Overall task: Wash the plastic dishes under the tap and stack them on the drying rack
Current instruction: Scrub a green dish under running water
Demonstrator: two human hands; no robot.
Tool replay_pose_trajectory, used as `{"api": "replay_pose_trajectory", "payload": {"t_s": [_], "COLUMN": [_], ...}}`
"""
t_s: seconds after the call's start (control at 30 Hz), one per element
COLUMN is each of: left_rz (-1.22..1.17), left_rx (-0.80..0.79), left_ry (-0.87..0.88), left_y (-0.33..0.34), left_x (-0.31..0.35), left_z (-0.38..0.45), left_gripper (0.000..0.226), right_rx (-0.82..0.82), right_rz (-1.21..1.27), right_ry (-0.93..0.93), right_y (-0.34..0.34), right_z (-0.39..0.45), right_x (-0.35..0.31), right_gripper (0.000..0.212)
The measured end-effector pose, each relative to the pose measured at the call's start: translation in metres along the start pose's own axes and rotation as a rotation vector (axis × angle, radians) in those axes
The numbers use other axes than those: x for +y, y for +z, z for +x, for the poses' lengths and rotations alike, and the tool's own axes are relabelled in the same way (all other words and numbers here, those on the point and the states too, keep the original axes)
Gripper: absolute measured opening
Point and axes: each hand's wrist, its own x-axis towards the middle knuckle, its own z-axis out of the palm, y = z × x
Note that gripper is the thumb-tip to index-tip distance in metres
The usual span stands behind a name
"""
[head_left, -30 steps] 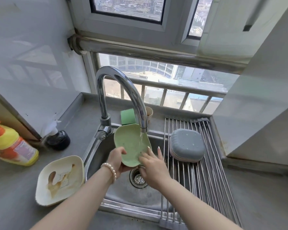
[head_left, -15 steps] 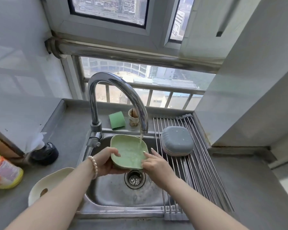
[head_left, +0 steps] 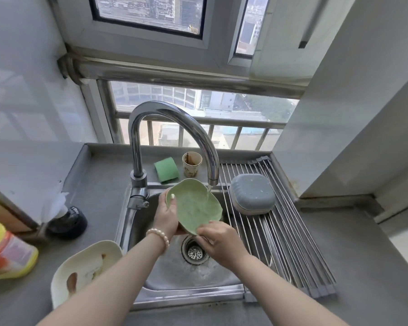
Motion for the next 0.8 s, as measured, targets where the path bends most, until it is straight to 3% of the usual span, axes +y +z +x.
{"api": "replay_pose_trajectory", "payload": {"t_s": [0.13, 0.23, 0.33, 0.43, 0.53, 0.6, 0.7, 0.8], "left_rz": [0.174, 0.163, 0.155, 0.016, -0.175, -0.191, -0.086, 0.012], "left_rx": [-0.048, -0.129, -0.279, -0.306, -0.308, -0.308, -0.264, -0.167], "left_ry": [0.005, -0.191, -0.354, -0.456, -0.592, -0.598, -0.497, -0.418], "left_y": [-0.015, -0.025, -0.028, -0.030, -0.023, -0.017, -0.007, 0.001], "left_x": [0.000, 0.001, 0.004, -0.006, -0.016, -0.020, -0.026, -0.036], "left_z": [0.007, 0.014, 0.016, 0.019, 0.022, 0.023, 0.026, 0.021], "left_gripper": [0.022, 0.020, 0.026, 0.031, 0.042, 0.049, 0.038, 0.025], "right_rx": [-0.253, -0.564, -0.617, -0.510, -0.213, -0.103, -0.079, -0.098], "right_rz": [-0.320, -0.440, -0.442, -0.052, 0.429, 0.715, 1.004, 1.201], "right_ry": [-0.007, 0.028, 0.123, 0.407, 0.582, 0.689, 0.825, 0.925], "right_y": [-0.012, -0.017, -0.020, -0.023, -0.031, -0.043, -0.060, -0.071], "right_z": [0.003, 0.007, 0.009, 0.013, 0.019, 0.022, 0.026, 0.026], "right_x": [0.022, 0.028, 0.032, 0.031, 0.022, 0.014, 0.008, 0.014], "right_gripper": [0.047, 0.055, 0.069, 0.075, 0.068, 0.070, 0.070, 0.052]}}
